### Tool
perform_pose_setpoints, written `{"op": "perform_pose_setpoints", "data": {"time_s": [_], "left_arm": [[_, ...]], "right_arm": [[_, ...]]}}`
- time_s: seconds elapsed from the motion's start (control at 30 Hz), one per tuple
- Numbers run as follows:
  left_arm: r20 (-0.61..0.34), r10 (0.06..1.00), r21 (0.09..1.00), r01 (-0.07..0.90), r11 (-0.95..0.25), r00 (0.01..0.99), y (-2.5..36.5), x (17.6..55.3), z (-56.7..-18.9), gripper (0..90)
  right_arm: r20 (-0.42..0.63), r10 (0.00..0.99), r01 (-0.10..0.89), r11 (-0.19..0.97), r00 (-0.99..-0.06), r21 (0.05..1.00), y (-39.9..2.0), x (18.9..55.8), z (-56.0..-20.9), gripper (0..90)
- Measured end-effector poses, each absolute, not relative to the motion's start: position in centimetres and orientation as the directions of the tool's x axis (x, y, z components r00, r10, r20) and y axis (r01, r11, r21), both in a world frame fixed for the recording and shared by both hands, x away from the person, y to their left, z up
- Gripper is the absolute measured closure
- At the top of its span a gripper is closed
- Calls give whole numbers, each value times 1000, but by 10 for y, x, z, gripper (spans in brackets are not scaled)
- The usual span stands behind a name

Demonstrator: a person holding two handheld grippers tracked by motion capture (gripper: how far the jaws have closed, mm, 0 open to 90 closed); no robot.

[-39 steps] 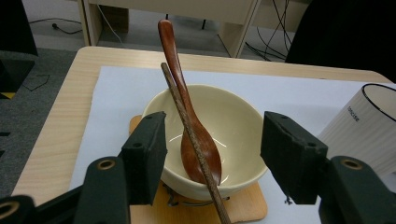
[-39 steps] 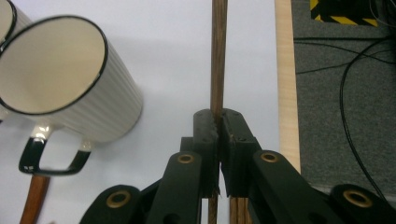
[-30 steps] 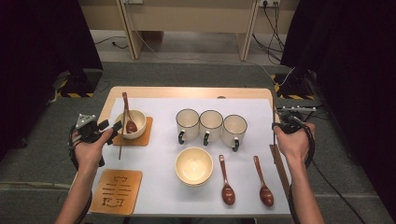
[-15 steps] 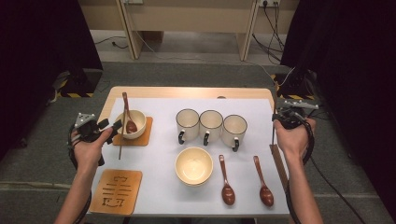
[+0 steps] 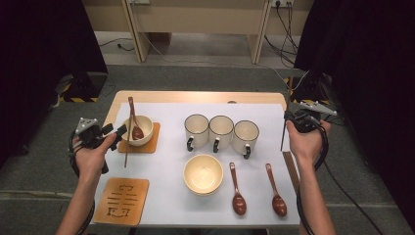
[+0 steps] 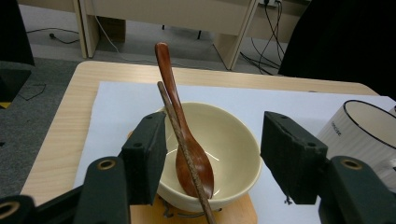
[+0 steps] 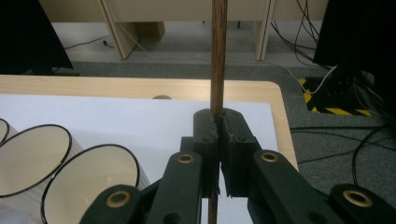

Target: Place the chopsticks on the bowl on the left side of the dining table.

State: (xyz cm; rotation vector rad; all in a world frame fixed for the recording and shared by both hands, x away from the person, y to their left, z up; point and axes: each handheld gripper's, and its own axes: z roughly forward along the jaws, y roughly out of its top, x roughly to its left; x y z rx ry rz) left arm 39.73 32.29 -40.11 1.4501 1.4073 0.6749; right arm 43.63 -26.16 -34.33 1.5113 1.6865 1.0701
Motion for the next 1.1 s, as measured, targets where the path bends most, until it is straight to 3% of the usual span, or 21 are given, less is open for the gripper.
{"op": "perform_pose_setpoints", "data": {"time_s": [0.47, 1.1], "left_arm": [[-228, 953, 910, 392, 135, 200, 319, 400, -385, 411], [-188, 958, 931, 349, 104, 218, 309, 409, -371, 394]], "right_arm": [[38, 988, 359, 18, -149, 933, -259, 439, -343, 856], [14, 987, 299, 36, -162, 953, -244, 455, -344, 856]]}}
